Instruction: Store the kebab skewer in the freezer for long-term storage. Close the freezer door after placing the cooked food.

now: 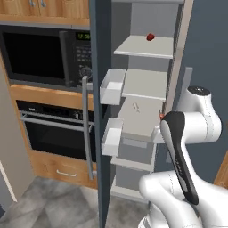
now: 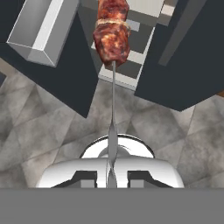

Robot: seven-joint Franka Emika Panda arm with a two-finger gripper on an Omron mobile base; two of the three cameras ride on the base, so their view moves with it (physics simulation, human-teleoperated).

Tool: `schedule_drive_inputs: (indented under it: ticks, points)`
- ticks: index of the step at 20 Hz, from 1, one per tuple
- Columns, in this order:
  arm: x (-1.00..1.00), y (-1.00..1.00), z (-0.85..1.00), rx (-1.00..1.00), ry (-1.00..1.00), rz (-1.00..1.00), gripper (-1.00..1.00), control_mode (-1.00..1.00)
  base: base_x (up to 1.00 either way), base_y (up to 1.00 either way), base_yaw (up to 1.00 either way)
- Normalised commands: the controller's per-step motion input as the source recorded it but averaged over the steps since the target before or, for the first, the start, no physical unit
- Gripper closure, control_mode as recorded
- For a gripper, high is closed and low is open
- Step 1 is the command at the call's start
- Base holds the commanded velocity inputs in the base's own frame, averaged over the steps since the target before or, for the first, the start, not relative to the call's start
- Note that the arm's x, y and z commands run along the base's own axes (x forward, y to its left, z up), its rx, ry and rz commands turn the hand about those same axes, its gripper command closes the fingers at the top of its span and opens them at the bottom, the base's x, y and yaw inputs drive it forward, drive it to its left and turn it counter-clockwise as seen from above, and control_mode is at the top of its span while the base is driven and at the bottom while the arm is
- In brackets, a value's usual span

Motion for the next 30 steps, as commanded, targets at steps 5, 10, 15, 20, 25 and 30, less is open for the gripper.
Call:
schedule_drive_inputs:
  ticks: [5,10,15,20,25,30]
  points:
    - [0.00,0.00,0.00,0.00,0.00,0.00,1.00,1.00,0.20,0.19,-0.06]
    - [0.00,0.00,0.00,0.00,0.00,0.00,1.00,1.00,0.43,-0.01,-0.03]
    - [0.00,0.00,0.00,0.00,0.00,0.00,1.00,1.00,0.47,0.00,-0.03]
    - [0.00,0.00,0.00,0.00,0.00,0.00,1.00,1.00,0.48,0.00,-0.01]
    - [0.00,0.00,0.00,0.00,0.00,0.00,1.00,1.00,0.52,0.00,0.00]
    - [0.00,0.00,0.00,0.00,0.00,0.00,1.00,1.00,0.40,0.15,-0.01]
